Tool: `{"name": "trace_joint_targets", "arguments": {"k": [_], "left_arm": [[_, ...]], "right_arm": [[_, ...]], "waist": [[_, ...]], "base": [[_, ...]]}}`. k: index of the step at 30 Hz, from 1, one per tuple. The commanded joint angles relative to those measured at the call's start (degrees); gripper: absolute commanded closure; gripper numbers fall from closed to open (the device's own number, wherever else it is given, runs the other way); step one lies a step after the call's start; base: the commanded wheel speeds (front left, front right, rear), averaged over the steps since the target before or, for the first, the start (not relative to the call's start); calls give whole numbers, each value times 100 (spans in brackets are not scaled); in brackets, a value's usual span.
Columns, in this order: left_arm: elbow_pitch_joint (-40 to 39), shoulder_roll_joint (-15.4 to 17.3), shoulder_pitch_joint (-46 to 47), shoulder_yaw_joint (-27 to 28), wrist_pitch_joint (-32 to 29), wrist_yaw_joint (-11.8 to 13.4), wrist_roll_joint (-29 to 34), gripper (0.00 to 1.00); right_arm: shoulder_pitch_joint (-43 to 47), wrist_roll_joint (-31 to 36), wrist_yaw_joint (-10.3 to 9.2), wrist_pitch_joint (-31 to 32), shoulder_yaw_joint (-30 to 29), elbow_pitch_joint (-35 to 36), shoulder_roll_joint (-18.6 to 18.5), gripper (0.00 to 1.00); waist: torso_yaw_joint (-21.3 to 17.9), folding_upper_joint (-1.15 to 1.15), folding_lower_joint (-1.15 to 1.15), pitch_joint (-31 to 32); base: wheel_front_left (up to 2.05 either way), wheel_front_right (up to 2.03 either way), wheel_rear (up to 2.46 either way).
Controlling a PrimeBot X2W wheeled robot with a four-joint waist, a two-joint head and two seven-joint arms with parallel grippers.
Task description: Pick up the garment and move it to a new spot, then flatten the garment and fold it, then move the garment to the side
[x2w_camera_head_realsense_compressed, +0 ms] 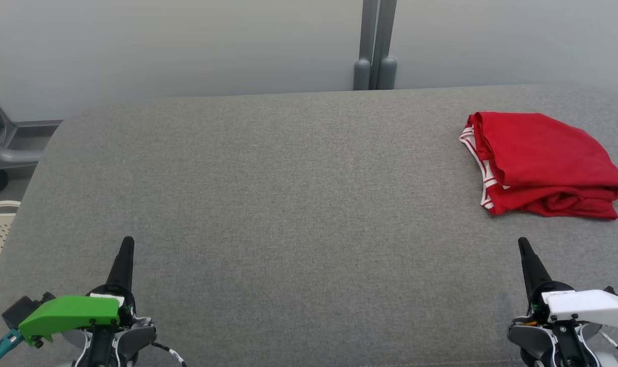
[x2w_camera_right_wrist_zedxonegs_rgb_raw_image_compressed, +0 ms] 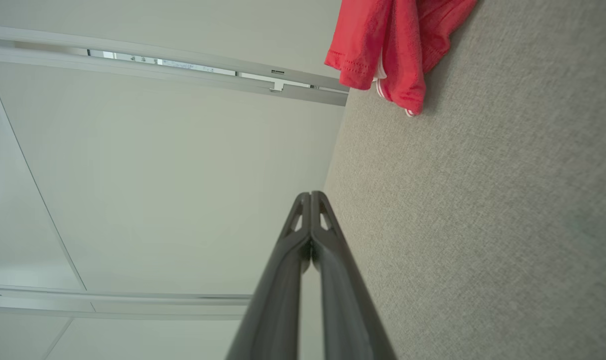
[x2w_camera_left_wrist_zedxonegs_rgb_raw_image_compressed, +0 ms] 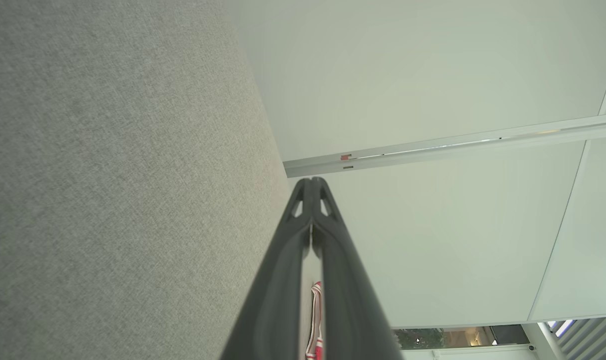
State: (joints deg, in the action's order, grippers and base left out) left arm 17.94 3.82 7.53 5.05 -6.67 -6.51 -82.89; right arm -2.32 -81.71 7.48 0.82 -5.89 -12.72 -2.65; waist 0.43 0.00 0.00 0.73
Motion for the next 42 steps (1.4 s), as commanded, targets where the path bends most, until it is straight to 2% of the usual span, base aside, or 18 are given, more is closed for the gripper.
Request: {"name": "trace_joint_targets", "arguments": {"k": [1, 26, 42], "left_arm": [[-12, -21, 122, 33, -39, -29, -127, 100], [21, -105, 335, 160, -338, -120, -954, 100], [19, -101, 312, 156, -329, -116, -905, 100]], "right_arm": [[-77, -145, 2, 33, -20, 63, -31, 100], [-122, -1141, 2, 245, -74, 202, -34, 100], [-113, -1114, 2, 245, -72, 197, -34, 100]], "waist": [[-3, 0, 0, -5], [-45, 0, 0, -87], [-45, 0, 0, -87]], "base": [[0, 0, 0], [0, 0, 0], [0, 0, 0]]}}
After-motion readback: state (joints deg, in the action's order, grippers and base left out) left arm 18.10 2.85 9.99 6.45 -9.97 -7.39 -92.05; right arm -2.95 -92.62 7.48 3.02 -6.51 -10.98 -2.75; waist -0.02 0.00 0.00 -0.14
